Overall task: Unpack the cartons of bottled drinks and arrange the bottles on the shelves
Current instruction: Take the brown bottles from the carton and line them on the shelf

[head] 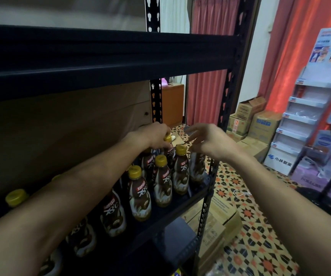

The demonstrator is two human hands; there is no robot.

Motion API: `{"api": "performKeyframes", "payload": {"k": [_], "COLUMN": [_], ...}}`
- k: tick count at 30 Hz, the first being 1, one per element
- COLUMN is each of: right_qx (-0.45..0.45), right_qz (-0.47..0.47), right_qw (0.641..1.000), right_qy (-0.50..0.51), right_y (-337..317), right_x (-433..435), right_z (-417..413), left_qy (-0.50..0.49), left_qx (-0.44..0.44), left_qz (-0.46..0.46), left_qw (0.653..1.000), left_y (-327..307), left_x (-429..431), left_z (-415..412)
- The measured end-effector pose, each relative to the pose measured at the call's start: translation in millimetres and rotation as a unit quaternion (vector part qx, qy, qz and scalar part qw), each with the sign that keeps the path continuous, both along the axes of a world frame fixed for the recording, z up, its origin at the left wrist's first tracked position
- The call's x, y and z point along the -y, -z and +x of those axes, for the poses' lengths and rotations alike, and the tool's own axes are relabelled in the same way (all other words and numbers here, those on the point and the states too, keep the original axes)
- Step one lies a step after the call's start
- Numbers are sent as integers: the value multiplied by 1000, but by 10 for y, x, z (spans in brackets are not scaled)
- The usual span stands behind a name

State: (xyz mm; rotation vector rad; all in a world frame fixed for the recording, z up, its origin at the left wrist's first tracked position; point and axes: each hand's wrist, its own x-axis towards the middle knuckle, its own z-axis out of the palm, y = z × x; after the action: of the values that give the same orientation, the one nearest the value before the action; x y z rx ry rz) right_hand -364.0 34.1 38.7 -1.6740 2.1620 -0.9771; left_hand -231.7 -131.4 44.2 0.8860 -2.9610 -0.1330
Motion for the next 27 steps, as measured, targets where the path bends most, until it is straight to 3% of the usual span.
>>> {"api": "performKeyframes", "payload": {"k": [4,8,11,17,27], "right_qx": [-96,-162,-155,-155,-154], "right_qz": [-63,24,59,26,50], "right_qw": [991,985,985,985,984], "right_qy": [70,52,56,68,78], "right_y": [-66,82,145,162,140], "right_x": [-28,51,108,104,123], "right_z": [-49,15,-19,-92,-101], "left_qy": [-1,-9,-13,-23,-22], "left_qx": [-15,-5,-19,-41,-48], "left_qz": [39,61,50,52,49], "left_qw": [999,998,998,998,997], "left_y": [-79,-95,-65,-62,-100], "left_x": [18,34,49,13,-48], "left_z": [-1,-16,-14,-20,-20]}}
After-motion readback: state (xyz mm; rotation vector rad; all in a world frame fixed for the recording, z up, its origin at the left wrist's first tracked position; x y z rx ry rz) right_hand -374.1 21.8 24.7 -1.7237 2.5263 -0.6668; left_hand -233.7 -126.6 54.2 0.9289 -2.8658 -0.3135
